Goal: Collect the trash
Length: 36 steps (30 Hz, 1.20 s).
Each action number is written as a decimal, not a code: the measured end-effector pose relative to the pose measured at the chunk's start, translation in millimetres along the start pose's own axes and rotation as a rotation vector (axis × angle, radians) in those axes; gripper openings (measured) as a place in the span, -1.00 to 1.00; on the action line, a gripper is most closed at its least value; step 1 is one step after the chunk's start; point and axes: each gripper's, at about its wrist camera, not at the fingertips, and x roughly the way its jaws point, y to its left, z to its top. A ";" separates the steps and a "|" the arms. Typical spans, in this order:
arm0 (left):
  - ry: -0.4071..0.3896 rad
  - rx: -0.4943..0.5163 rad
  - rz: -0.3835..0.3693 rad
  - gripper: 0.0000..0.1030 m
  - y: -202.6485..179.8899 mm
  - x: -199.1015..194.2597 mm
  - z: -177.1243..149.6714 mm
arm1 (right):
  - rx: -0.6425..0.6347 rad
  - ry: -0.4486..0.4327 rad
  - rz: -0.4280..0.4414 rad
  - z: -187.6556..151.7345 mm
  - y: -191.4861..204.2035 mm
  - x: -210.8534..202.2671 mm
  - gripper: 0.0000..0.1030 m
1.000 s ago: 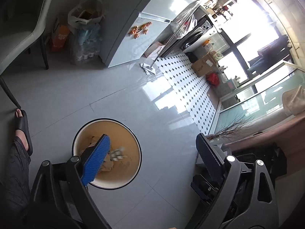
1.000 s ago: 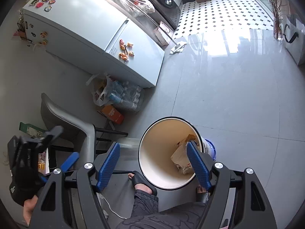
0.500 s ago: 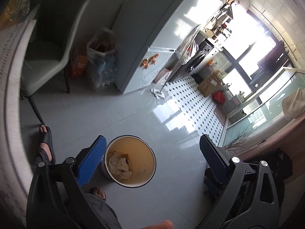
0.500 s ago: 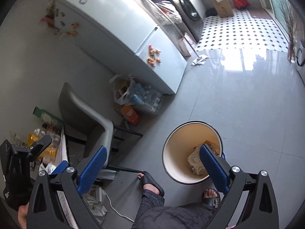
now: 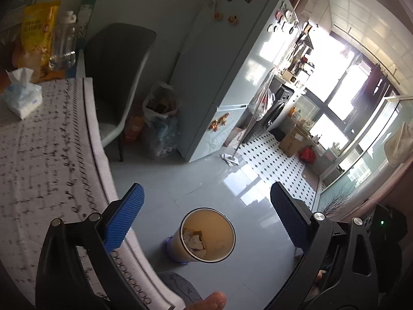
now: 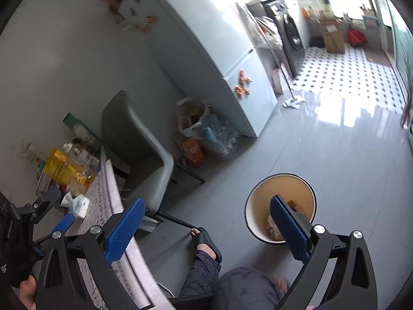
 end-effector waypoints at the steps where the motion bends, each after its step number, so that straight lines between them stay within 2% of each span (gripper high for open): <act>1: -0.011 -0.001 0.007 0.88 2.3 -8.8 0.6 | -0.018 -0.001 0.006 0.2 6.4 -3.3 0.85; 7: -0.051 0.002 0.055 0.88 23.3 -50.3 -1.9 | -0.121 0.005 0.015 -3.2 42.1 -26.0 0.85; 14: -0.100 0.008 0.082 0.88 37.9 -89.4 -4.3 | -0.181 0.015 0.029 -10.5 76.9 -37.5 0.85; 18: -0.135 0.006 0.111 0.88 45.4 -113.2 -6.3 | -0.219 0.002 0.037 -14.5 98.1 -45.4 0.85; 21: -0.158 0.018 0.150 0.88 52.8 -132.1 -10.2 | -0.261 -0.033 0.002 -20.4 114.8 -55.6 0.85; 36: -0.224 -0.002 0.264 0.88 85.8 -210.1 -33.3 | -0.431 0.013 0.121 -74.6 185.2 -85.0 0.85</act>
